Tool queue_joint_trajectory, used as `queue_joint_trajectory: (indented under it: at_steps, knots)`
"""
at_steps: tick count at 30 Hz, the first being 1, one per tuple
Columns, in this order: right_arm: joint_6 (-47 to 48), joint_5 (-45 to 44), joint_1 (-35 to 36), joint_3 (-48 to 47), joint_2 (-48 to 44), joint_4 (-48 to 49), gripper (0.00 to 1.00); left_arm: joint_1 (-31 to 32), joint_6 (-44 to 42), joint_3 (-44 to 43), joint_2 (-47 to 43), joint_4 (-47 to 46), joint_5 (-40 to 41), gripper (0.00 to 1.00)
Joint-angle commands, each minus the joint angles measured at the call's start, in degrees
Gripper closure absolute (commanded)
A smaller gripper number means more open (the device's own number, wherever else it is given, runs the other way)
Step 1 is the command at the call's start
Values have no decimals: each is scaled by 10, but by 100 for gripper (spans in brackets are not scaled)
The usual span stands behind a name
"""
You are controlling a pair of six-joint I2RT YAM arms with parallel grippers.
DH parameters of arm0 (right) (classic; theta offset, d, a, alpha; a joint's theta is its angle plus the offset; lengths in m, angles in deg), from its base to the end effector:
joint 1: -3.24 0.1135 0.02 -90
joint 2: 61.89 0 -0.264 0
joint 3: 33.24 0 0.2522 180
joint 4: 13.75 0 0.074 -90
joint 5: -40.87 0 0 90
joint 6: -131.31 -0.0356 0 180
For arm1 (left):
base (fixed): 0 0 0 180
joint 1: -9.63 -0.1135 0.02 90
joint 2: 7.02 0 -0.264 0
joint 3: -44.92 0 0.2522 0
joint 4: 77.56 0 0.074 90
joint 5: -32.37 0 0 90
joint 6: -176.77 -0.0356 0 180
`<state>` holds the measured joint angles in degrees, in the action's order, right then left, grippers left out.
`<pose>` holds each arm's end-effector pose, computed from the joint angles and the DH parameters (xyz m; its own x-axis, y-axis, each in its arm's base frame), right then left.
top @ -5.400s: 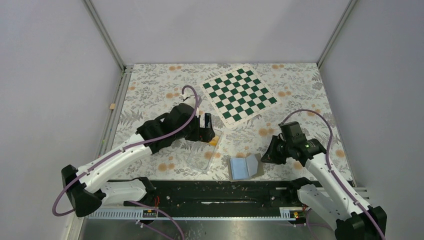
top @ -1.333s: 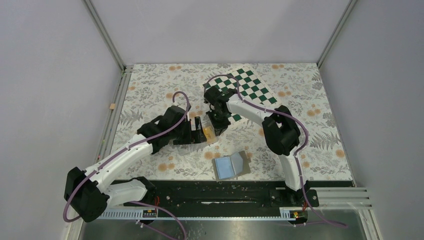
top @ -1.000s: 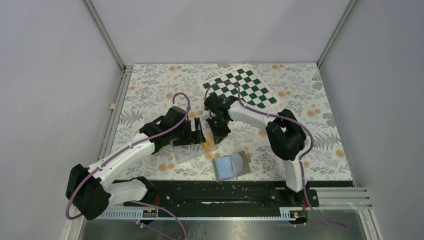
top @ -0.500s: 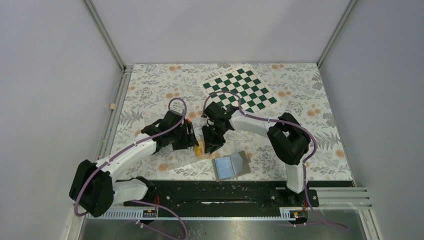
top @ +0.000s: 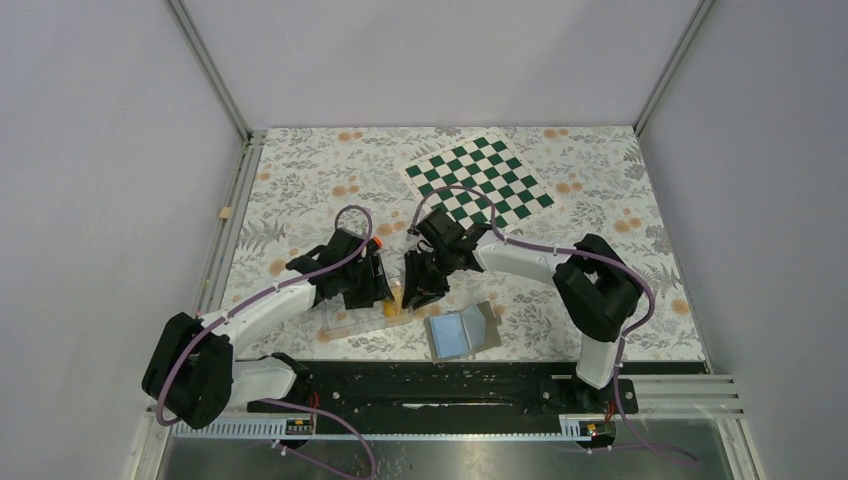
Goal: Put the credit cards into the card holder
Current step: Pick up the credit card from the storage box.
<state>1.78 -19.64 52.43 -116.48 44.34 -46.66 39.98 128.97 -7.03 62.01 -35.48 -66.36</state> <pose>0.2382 0.3027 0.1815 -0.9515 -0.2543 -0.1730 -0.3028 0.6766 0.6712 0.1893 -0.1171 0.1922 -0.9295 -0.2252 -0.2922 -0.0780 0.8942 -0.4409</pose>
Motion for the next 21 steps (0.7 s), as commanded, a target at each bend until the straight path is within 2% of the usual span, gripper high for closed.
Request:
queue_joint_trajectory:
  at_steps: [1, 12, 21]
  knots:
    - [9, -58, 6, -30, -32, -29, 62, -3, 13, 19, 13, -44, -14, 46]
    - [20, -55, 6, -54, 17, -60, 68, -3, 23, 47, 64, -106, -32, 52]
    - [16, -37, 6, -48, 21, -49, 88, -2, 21, 49, 70, -112, -28, 62]
